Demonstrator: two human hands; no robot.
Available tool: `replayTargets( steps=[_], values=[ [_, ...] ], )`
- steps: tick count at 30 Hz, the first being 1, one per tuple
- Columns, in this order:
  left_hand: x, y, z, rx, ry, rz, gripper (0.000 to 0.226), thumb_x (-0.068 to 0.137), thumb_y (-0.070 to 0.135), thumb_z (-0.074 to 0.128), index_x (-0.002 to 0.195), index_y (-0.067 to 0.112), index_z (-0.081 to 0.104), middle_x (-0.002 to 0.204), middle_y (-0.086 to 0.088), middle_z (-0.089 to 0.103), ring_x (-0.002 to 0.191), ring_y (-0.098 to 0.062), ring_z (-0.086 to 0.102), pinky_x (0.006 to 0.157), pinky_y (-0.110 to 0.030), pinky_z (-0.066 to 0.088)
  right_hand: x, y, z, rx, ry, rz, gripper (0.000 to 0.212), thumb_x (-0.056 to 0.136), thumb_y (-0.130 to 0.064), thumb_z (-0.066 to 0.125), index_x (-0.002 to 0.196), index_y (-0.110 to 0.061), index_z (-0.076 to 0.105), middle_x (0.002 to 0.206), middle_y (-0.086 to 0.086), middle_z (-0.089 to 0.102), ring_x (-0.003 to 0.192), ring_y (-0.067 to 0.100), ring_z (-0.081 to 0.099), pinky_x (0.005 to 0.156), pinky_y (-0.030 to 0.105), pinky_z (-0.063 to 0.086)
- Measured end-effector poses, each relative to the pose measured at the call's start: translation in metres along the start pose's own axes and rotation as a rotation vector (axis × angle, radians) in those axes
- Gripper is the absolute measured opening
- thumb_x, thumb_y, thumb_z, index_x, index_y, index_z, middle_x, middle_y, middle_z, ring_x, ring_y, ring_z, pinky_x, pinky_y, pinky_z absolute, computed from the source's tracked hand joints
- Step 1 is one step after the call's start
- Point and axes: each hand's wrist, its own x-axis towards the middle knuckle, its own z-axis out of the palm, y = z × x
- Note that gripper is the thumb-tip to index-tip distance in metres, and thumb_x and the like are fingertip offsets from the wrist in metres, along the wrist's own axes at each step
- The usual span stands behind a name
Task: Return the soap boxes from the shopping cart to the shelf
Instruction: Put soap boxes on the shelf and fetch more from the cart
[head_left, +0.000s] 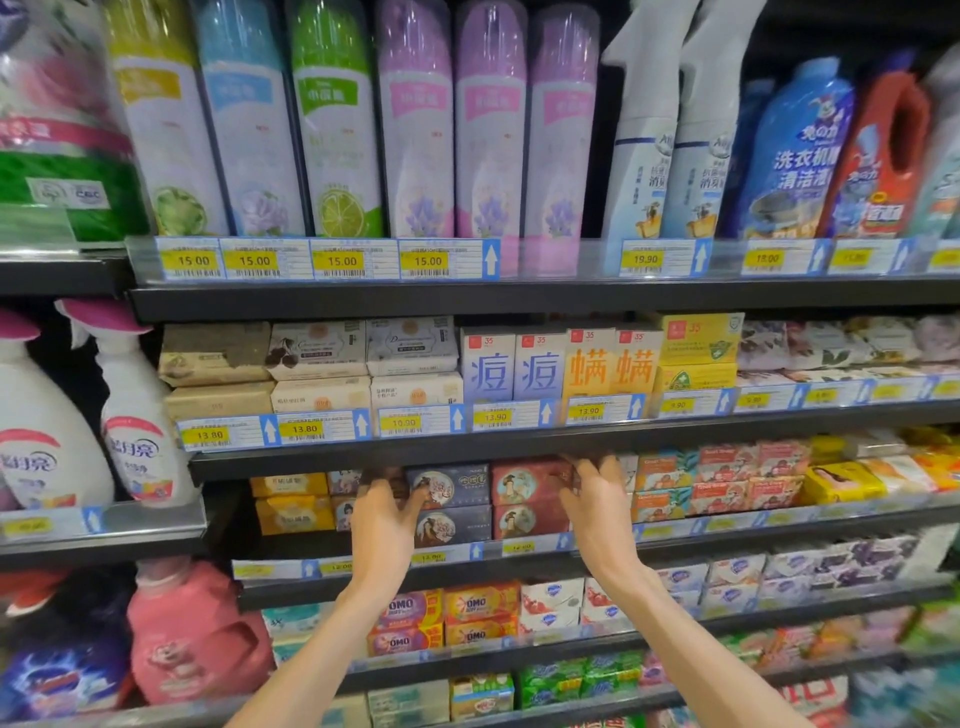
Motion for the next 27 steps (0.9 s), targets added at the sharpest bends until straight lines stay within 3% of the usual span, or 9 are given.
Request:
replayTargets(
  steps=[4,7,11,16,20,27],
  values=[
    [0.001,0.001,0.003,0.038,0.001,-0.011,0.024,0.091,0.032,0.071,0.084,0.013,0.057,0.078,-0.003,0.063,0.069,-0.017,0.062,0.058,-0.024,0.041,0.004,0.003,0.004,-0.076,0.005,0.019,0.012,0.088,-0.005,0.067,0.096,-0.009,0.059,0.121,0.009,0.048,0.099,0.030,0.059,0.083,0.037,0.055],
    [0.000,0.001,0.006,0.033,0.001,-0.025,0.022,0.091,0.032,0.071,0.086,0.014,0.058,0.080,-0.002,0.064,0.072,-0.018,0.064,0.060,-0.023,0.043,0.006,0.003,0.005,-0.089,0.006,0.002,0.013,0.088,-0.007,0.066,0.088,-0.011,0.054,0.119,0.009,0.048,0.096,0.031,0.059,0.078,0.041,0.055],
    [-0.005,0.001,0.005,0.019,0.008,0.014,0.020,0.091,0.030,0.071,0.097,0.014,0.061,0.092,-0.002,0.066,0.080,-0.014,0.064,0.069,-0.023,0.048,0.000,0.002,0.002,-0.100,-0.002,-0.019,0.017,0.089,-0.011,0.069,0.102,-0.011,0.058,0.124,0.010,0.046,0.103,0.032,0.058,0.079,0.039,0.056],
    [-0.021,-0.003,0.001,0.034,0.023,0.069,0.034,0.091,0.030,0.070,0.121,0.017,0.061,0.115,0.002,0.062,0.104,-0.017,0.065,0.091,-0.039,0.057,-0.018,0.000,-0.005,-0.020,0.048,-0.143,0.032,0.093,-0.023,0.066,0.123,-0.019,0.057,0.125,0.004,0.047,0.097,0.021,0.059,0.079,0.030,0.053],
    [-0.053,-0.011,-0.018,0.157,0.033,0.128,0.047,0.095,0.033,0.065,0.139,0.021,0.051,0.135,0.006,0.053,0.129,-0.012,0.047,0.108,-0.035,0.044,-0.034,-0.001,0.003,-0.014,-0.070,-0.393,0.024,0.094,-0.030,0.065,0.116,-0.023,0.062,0.115,-0.006,0.056,0.104,0.014,0.053,0.077,0.029,0.051],
    [-0.131,-0.053,-0.089,0.480,0.034,0.182,0.050,0.093,0.030,0.068,0.139,0.016,0.054,0.138,0.001,0.056,0.131,-0.019,0.049,0.110,-0.038,0.041,-0.070,-0.046,0.050,-0.011,-0.352,-0.705,0.040,0.089,-0.035,0.070,0.126,-0.021,0.063,0.122,-0.004,0.065,0.106,0.019,0.063,0.083,0.034,0.054]
  ],
)
